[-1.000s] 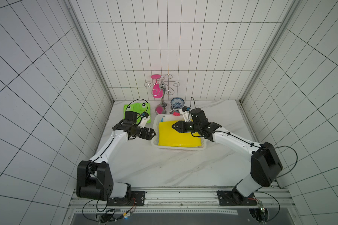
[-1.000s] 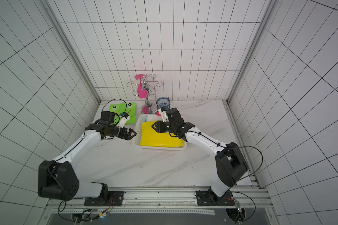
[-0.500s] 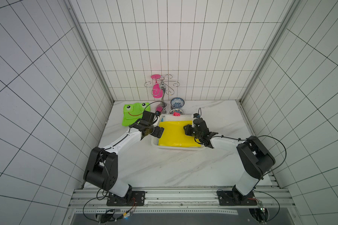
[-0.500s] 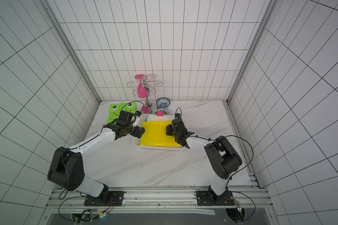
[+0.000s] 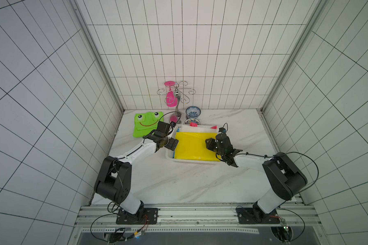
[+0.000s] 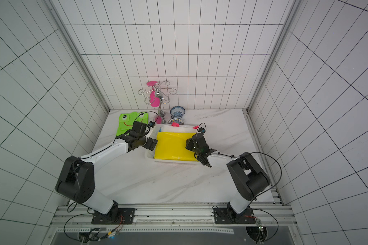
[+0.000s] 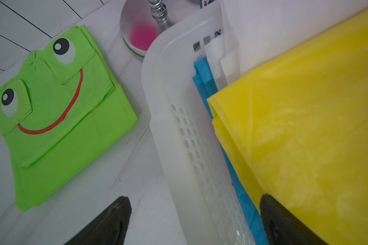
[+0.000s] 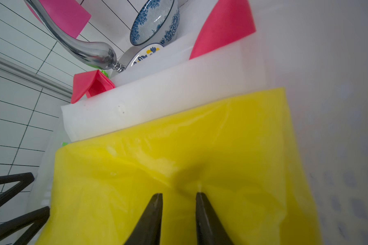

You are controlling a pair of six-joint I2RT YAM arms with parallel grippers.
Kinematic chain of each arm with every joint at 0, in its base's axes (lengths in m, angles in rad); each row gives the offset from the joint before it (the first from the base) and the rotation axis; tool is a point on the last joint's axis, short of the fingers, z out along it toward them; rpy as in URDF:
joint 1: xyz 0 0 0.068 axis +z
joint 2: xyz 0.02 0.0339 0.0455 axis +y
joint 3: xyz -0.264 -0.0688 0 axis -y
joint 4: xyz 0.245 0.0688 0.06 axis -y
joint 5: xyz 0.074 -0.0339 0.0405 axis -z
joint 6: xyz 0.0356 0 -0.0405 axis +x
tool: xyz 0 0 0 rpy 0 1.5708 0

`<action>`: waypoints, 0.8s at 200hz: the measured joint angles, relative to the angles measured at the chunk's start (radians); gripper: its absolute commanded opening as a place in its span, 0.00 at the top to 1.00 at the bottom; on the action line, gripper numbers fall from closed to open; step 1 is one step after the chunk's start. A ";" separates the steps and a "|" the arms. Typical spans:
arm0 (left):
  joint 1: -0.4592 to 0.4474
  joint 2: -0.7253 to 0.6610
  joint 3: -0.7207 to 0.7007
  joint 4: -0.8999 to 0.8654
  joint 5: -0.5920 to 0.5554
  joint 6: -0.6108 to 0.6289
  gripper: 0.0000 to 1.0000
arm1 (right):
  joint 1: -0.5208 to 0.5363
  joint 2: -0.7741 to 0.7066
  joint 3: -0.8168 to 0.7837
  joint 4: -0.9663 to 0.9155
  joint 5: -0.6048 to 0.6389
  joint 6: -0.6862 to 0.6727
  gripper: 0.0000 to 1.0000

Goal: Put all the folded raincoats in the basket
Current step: Place the raincoat in the basket, then pick up the raincoat from the corner of the board.

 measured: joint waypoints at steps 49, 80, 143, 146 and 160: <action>0.141 -0.003 0.067 -0.097 0.122 -0.002 0.03 | 0.000 -0.167 0.061 -0.276 -0.106 -0.127 0.54; 0.212 0.001 0.191 -0.198 0.136 0.023 0.02 | 0.000 -0.316 0.077 -0.485 -0.122 -0.251 0.01; 0.248 0.245 0.485 -0.417 0.097 0.201 0.03 | 0.018 -0.612 0.105 -0.880 0.156 -0.430 0.01; 0.252 0.258 0.493 -0.423 0.096 0.214 0.03 | 0.018 -0.627 0.105 -0.892 0.170 -0.435 0.01; 0.266 0.297 0.505 -0.445 0.082 0.265 0.03 | 0.016 -0.703 0.106 -0.940 0.204 -0.459 0.01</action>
